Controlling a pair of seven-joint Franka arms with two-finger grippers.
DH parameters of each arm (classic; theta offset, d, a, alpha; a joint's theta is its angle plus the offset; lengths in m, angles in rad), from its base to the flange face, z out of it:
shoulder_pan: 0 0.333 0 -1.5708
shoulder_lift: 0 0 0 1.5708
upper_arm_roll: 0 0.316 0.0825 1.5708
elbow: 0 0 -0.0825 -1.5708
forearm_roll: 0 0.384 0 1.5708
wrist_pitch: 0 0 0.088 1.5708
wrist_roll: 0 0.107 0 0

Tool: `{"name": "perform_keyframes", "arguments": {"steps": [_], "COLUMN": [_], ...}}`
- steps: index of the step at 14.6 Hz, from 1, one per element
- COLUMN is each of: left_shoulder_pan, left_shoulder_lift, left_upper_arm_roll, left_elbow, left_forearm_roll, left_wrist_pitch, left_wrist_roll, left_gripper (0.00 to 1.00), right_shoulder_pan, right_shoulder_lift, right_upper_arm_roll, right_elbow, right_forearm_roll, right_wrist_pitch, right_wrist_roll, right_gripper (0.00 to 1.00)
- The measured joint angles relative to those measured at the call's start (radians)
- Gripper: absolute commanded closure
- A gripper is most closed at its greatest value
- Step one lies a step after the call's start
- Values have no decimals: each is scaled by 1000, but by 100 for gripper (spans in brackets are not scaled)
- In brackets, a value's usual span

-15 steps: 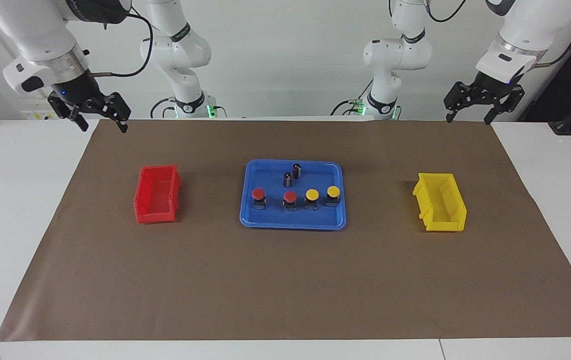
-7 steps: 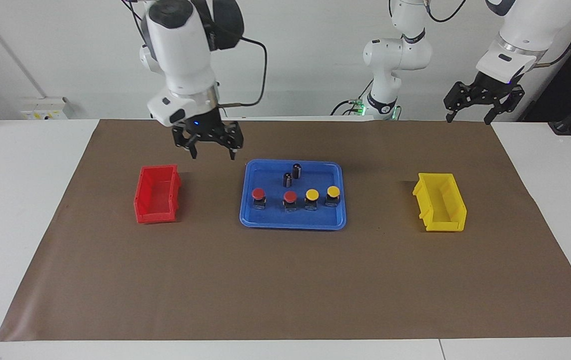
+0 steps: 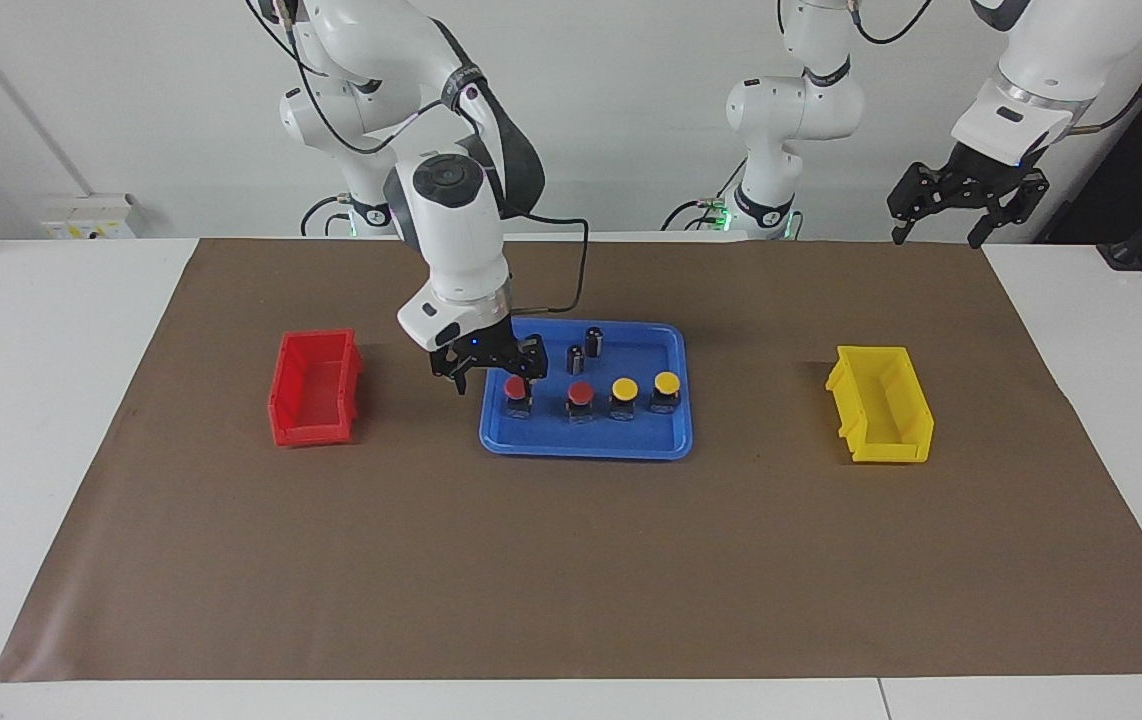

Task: Sort red and yellow buttons by color
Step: 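Reach the right gripper to the red button farthest from the yellow bin and grasp it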

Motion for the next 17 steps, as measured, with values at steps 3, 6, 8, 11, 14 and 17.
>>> {"name": "perform_keyframes", "arguments": {"steps": [3, 6, 8, 11, 14, 17], "left_shoulder_pan": [0, 0, 0, 0, 0, 0], "left_shoulder_lift": [0, 0, 0, 0, 0, 0], "left_upper_arm_roll": [0, 0, 0, 0, 0, 0], "left_elbow": [0, 0, 0, 0, 0, 0], "left_forearm_roll": [0, 0, 0, 0, 0, 0], "left_wrist_pitch": [0, 0, 0, 0, 0, 0], "left_wrist_roll": [0, 0, 0, 0, 0, 0], "left_gripper": [0, 0, 0, 0, 0, 0], "right_shoulder_pan": [21, 23, 24, 35, 39, 39], "right_shoulder_lift": [10, 25, 26, 26, 25, 21], "right_upper_arm_roll": [1, 0, 0, 1, 1, 1], "right_elbow": [-51, -63, -73, -87, -96, -136], "right_forearm_roll": [-2, -3, -3, -4, -4, -4], "right_wrist_pitch": [55, 67, 67, 68, 75, 127], "right_wrist_roll": [0, -2, -8, -27, -37, -55], "right_gripper": [8, 19, 23, 26, 29, 29]}}
